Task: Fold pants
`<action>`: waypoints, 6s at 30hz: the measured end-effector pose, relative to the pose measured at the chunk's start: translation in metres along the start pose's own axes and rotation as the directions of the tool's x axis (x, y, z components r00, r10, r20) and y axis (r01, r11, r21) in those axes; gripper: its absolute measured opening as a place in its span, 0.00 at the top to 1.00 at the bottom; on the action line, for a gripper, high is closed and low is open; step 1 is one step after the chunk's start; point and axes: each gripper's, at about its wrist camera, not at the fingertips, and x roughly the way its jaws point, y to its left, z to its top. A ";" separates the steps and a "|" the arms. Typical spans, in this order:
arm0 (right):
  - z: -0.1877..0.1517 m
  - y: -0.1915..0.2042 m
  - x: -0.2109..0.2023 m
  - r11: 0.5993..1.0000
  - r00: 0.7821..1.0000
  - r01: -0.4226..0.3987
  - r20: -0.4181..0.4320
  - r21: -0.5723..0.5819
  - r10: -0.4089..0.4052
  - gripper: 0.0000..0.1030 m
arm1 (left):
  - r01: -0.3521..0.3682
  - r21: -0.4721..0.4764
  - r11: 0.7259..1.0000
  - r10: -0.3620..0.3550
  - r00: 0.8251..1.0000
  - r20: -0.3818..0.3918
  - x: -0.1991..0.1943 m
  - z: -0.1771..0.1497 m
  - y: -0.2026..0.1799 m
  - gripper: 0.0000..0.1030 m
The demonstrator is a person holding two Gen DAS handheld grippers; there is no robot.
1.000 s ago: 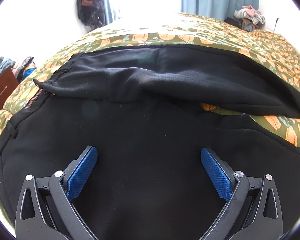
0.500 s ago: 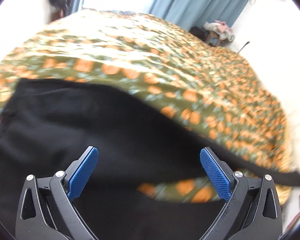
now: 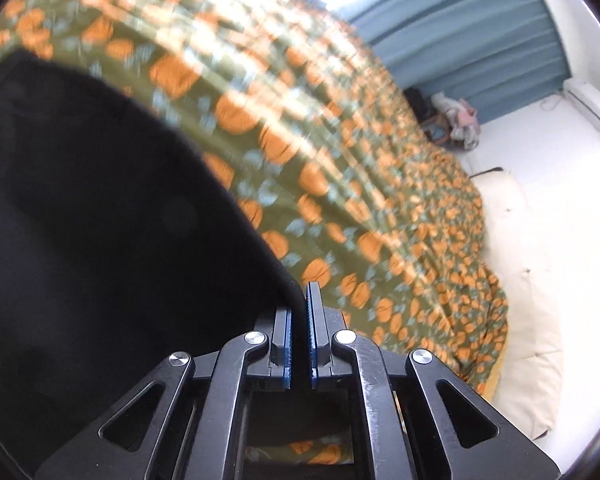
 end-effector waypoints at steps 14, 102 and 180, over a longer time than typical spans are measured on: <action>0.004 -0.104 0.068 0.975 0.975 0.139 -0.197 0.174 -0.104 0.95 | -0.185 0.223 0.957 0.175 0.982 0.065 -0.129 -0.200 0.034 0.94; -0.052 -0.088 0.049 0.818 0.770 0.556 -0.280 -0.145 -0.573 0.42 | -0.387 0.468 0.794 0.341 0.922 0.184 -0.119 -0.190 -0.016 0.09; -0.027 -0.170 0.096 0.919 0.819 0.394 -0.443 -0.030 -0.366 0.23 | -0.378 0.676 0.633 0.467 0.882 0.056 -0.043 -0.277 0.002 0.00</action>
